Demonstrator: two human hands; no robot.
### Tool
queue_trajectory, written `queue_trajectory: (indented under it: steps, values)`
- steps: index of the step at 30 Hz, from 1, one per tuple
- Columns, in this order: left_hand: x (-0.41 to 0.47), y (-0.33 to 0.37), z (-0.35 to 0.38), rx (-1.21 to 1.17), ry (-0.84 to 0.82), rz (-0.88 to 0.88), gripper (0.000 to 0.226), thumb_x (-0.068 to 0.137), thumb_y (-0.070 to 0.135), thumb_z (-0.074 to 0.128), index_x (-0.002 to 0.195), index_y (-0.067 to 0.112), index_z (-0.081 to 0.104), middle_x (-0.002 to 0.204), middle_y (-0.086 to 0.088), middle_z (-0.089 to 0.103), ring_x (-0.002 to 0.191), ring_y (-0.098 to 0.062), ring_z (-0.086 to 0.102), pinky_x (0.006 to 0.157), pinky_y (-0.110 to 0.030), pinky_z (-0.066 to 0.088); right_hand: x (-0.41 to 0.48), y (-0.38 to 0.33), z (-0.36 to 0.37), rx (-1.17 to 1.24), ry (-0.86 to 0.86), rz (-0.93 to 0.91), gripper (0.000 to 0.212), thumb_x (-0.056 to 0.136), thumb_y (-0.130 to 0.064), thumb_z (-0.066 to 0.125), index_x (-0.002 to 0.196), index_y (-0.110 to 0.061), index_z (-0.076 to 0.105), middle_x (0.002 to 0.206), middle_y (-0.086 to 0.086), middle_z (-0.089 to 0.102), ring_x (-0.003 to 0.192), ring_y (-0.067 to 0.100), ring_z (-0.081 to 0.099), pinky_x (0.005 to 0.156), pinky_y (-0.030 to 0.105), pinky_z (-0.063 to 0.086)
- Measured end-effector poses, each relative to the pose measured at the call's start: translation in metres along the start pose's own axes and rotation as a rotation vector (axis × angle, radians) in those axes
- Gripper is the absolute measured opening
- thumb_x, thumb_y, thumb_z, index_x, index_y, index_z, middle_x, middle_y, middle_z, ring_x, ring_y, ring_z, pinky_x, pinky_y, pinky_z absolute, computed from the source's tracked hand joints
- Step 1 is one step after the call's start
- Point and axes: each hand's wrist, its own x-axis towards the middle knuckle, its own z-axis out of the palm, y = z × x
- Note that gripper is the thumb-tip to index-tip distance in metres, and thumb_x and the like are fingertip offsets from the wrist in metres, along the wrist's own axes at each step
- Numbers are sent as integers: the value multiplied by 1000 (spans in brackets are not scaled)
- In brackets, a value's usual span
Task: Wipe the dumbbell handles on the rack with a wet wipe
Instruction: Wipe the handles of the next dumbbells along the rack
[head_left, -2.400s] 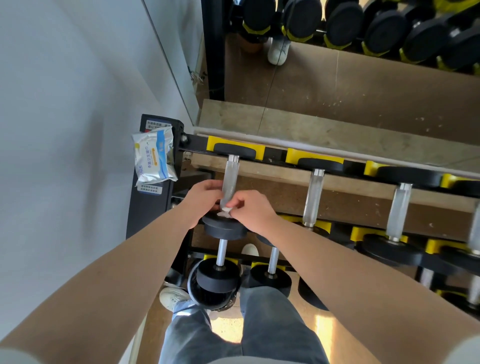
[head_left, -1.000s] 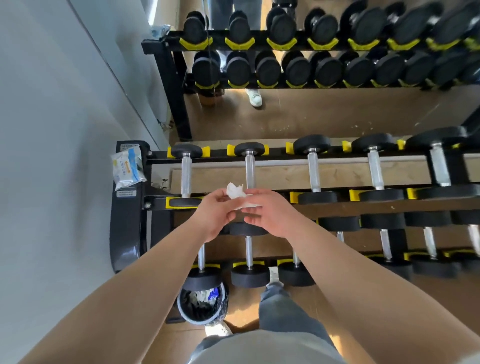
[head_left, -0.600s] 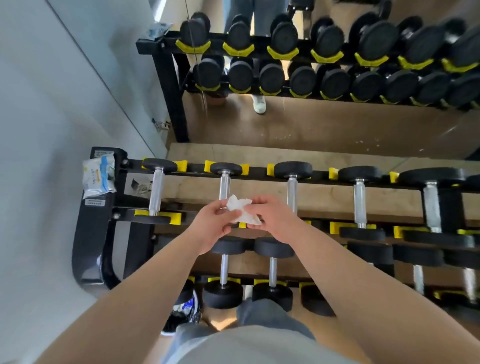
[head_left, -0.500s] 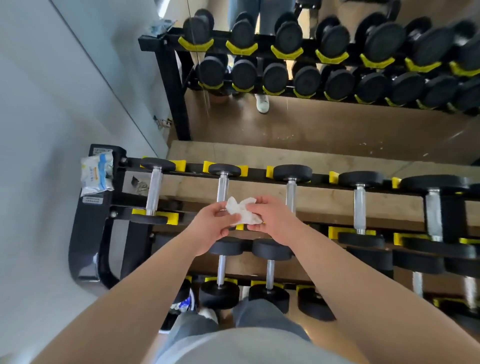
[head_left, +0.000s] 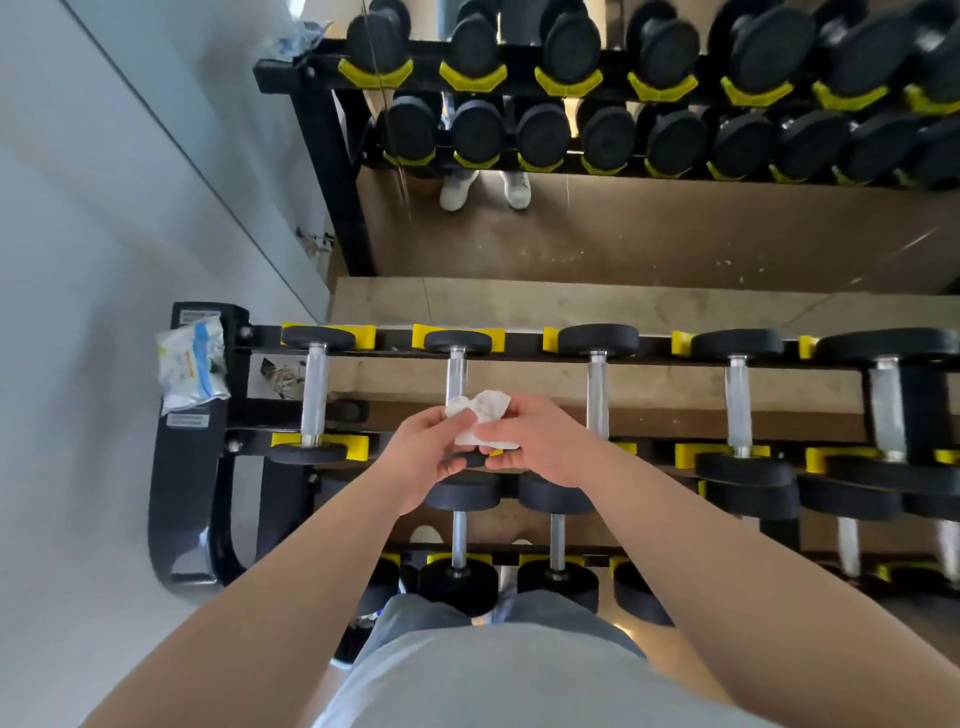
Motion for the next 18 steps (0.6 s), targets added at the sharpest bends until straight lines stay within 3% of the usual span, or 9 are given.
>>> queue_trajectory:
  steps: [3, 7, 11, 14, 16, 18]
  values:
    - [8, 6, -10, -58, -46, -25, 13, 99, 22, 67, 109, 13, 68, 93, -6, 70, 75, -15, 62, 65, -25, 51, 8, -5, 11, 22, 125, 25, 29, 96, -10, 69, 125, -12, 65, 119, 14, 70, 108, 28, 69, 86, 37, 62]
    - [20, 15, -24, 10, -102, -18, 12, 98, 13, 67, 110, 13, 68, 92, -5, 71, 72, -12, 62, 66, -23, 54, 22, -7, 27, 214, 303, 41, 20, 104, -17, 59, 123, -14, 64, 116, 14, 69, 104, 27, 70, 87, 40, 62]
    - [32, 21, -33, 95, -83, -28, 13, 99, 11, 65, 111, 12, 67, 87, -4, 70, 67, -9, 64, 63, -22, 53, 27, -4, 39, -38, 307, -46, 20, 100, -28, 66, 118, -20, 67, 108, 5, 73, 89, 17, 75, 77, 34, 64]
    - [42, 24, -41, 100, -76, -46, 13, 100, 11, 64, 112, 13, 66, 92, -4, 72, 73, -11, 67, 63, -23, 54, 32, -4, 40, -240, 330, -59, 26, 94, -23, 73, 119, -24, 68, 102, -1, 74, 88, 13, 73, 78, 32, 64]
    - [47, 26, -46, 80, -119, -54, 14, 100, 7, 63, 113, 8, 65, 89, -4, 71, 66, -9, 66, 61, -20, 55, 39, -4, 39, -166, 382, -33, 23, 98, -21, 67, 122, -23, 68, 103, -1, 74, 91, 14, 73, 82, 34, 64]
    - [51, 29, -50, 63, -166, -61, 11, 99, 3, 63, 109, 6, 64, 86, -5, 70, 62, -8, 66, 59, -18, 55, 47, -4, 41, 65, 416, 31, 20, 103, -19, 60, 122, -18, 65, 108, 5, 72, 96, 21, 72, 82, 36, 63]
